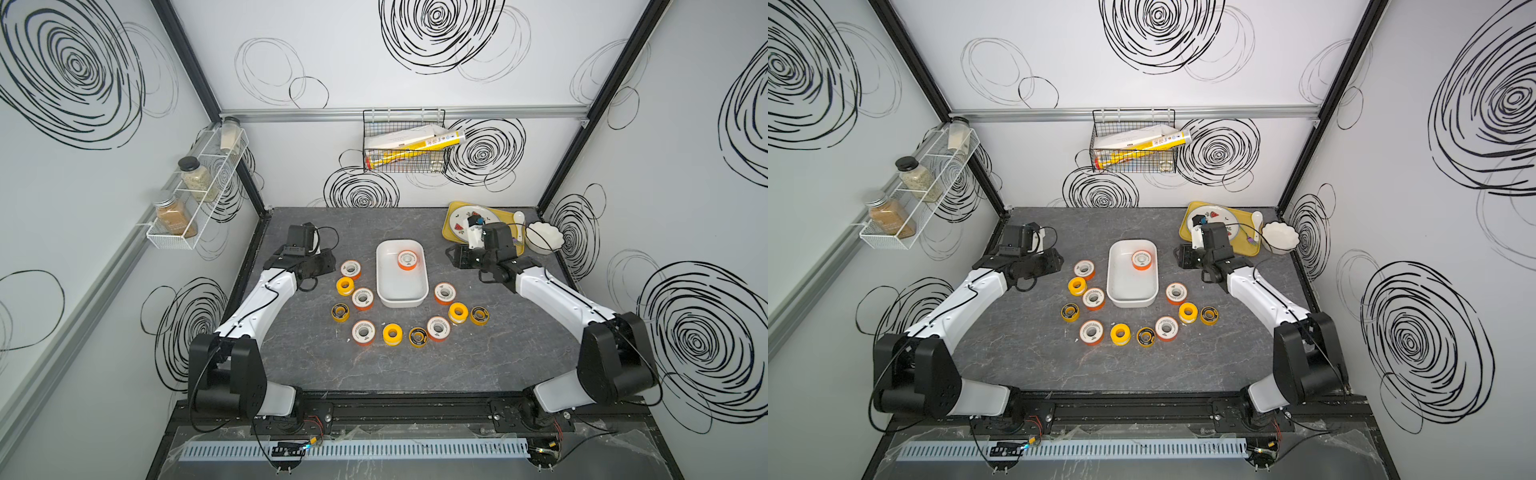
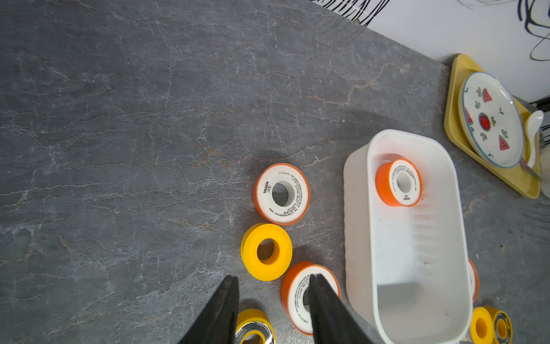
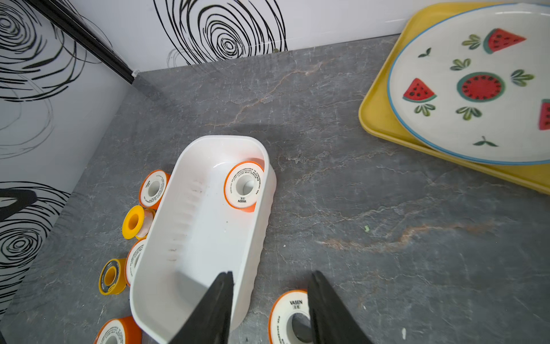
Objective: Put the sealing tape into the storage box
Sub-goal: Place the sealing tape in the storage box, then pick up the sealing tape at the center of the board.
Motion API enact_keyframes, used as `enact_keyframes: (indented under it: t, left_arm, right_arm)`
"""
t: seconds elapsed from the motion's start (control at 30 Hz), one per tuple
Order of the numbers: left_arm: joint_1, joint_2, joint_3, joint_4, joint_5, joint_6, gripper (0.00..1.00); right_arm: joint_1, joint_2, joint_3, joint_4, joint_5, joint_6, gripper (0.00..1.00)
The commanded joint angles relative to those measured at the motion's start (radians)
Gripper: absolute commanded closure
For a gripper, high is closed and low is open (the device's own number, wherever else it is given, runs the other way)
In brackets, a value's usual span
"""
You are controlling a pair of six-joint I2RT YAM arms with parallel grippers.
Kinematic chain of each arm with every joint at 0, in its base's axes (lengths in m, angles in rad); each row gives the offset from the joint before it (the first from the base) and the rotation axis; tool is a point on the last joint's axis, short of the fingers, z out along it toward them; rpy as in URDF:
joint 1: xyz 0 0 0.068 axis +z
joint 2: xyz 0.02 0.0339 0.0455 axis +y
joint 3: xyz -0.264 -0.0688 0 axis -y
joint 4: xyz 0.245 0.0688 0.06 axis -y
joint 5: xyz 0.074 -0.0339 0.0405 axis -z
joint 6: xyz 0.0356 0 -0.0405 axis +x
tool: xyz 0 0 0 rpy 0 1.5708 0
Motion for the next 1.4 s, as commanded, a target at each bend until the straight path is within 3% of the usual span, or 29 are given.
enact_keyframes:
  t: [0.0, 0.47, 1.37]
  left_arm:
    - [-0.051, 0.015, 0.023, -0.021, -0.071, 0.023, 0.54]
    - [-0.179, 0.016, -0.049, -0.051, -0.106, -0.052, 0.54]
    - [-0.283, 0.228, -0.121, 0.058, -0.171, -0.128, 0.54]
  right_arm:
    - [-0.018, -0.089, -0.063, 0.037, -0.055, -0.036, 0.52]
    - [-0.028, -0.308, -0.275, 0.012, -0.040, -0.068, 0.50]
    - [-0.028, -0.324, -0.284, -0.032, -0.031, -0.081, 0.50]
